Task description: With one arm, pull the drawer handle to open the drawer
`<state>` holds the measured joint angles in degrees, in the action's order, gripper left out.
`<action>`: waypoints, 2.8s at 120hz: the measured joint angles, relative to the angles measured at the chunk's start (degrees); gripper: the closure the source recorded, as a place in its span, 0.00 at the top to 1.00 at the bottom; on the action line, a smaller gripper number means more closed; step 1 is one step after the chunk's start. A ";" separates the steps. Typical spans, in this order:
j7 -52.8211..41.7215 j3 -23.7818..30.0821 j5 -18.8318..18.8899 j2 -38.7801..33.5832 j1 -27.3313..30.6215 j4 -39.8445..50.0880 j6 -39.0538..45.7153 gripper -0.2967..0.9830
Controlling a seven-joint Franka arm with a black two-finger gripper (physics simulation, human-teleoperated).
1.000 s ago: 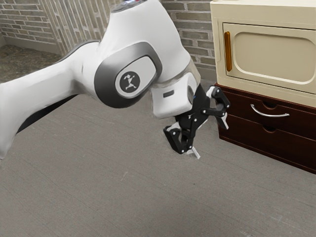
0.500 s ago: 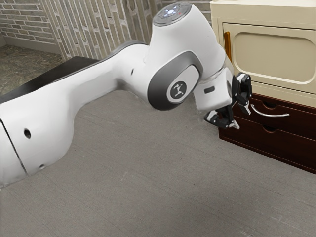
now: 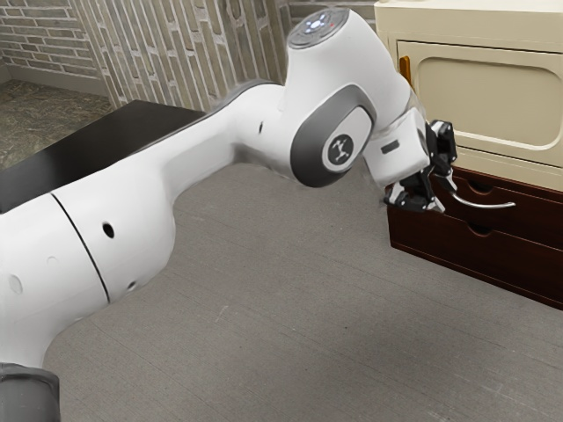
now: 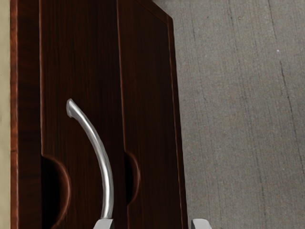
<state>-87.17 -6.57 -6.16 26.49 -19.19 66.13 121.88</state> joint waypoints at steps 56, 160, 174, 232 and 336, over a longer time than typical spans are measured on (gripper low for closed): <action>-0.93 0.35 -4.26 7.05 1.76 -7.40 0.09 0.34; -4.46 -9.14 -5.35 -2.52 -8.86 11.86 9.93 0.19; -4.81 -9.51 -5.39 -6.31 -10.29 17.25 11.67 0.19; -5.53 -11.66 -5.07 -17.45 -14.96 33.30 17.20 0.18; -5.60 -16.62 -4.75 -27.09 -21.69 45.07 18.85 0.28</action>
<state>-92.77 -23.19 -10.90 -0.61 -40.88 111.20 140.73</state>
